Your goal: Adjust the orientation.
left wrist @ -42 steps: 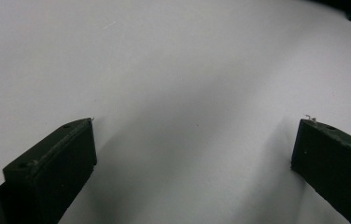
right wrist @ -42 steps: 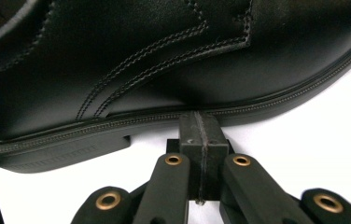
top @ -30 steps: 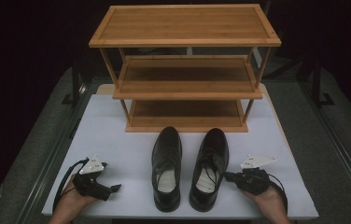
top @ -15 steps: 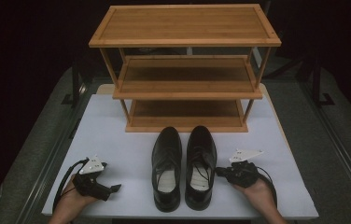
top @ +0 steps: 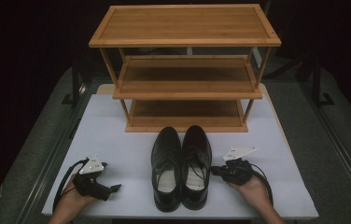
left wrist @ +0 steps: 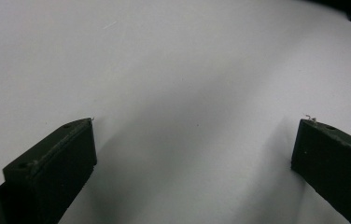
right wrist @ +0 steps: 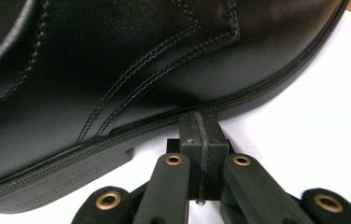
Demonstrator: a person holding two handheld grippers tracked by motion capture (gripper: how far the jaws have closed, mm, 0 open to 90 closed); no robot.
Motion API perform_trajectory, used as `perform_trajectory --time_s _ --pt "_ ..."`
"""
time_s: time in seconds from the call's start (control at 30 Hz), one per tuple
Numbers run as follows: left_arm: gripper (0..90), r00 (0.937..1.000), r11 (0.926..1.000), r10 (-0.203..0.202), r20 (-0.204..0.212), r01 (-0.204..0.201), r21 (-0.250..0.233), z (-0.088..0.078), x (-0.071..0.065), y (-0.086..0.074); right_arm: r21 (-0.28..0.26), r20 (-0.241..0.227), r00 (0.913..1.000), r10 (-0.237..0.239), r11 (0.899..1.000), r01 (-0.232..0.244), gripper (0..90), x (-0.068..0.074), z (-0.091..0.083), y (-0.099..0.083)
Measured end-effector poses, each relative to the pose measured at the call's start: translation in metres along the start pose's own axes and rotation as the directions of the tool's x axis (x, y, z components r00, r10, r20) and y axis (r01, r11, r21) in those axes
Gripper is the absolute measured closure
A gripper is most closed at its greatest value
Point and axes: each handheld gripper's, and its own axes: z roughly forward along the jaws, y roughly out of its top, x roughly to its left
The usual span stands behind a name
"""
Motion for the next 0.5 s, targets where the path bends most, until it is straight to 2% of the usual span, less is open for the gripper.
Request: perform_trajectory --time_s 0.17,0.27,0.4,0.5 --pt "0.0 1.0 1.0 0.001 -0.001 -0.001 0.0 0.0 0.0 0.0 0.0 -0.003 1.0 0.006 1.0 -0.006 89.1 0.0 -0.001 -0.001" --pt "0.0 1.0 1.0 0.0 0.0 0.0 -0.001 0.0 0.0 0.0 0.012 0.009 0.9999 0.015 1.0 -0.015 82.5 -0.002 -0.002 -0.002" --pt "0.0 1.0 1.0 0.002 -0.001 -0.002 0.002 0.0 0.0 0.0 -0.011 0.017 0.9989 0.043 0.999 -0.043 75.8 -0.007 -0.009 -0.004" --pt "0.0 1.0 1.0 -0.001 -0.003 0.001 0.003 -0.001 0.0 0.001 -0.026 0.041 0.9977 0.054 0.998 -0.052 68.4 -0.011 -0.016 -0.004"
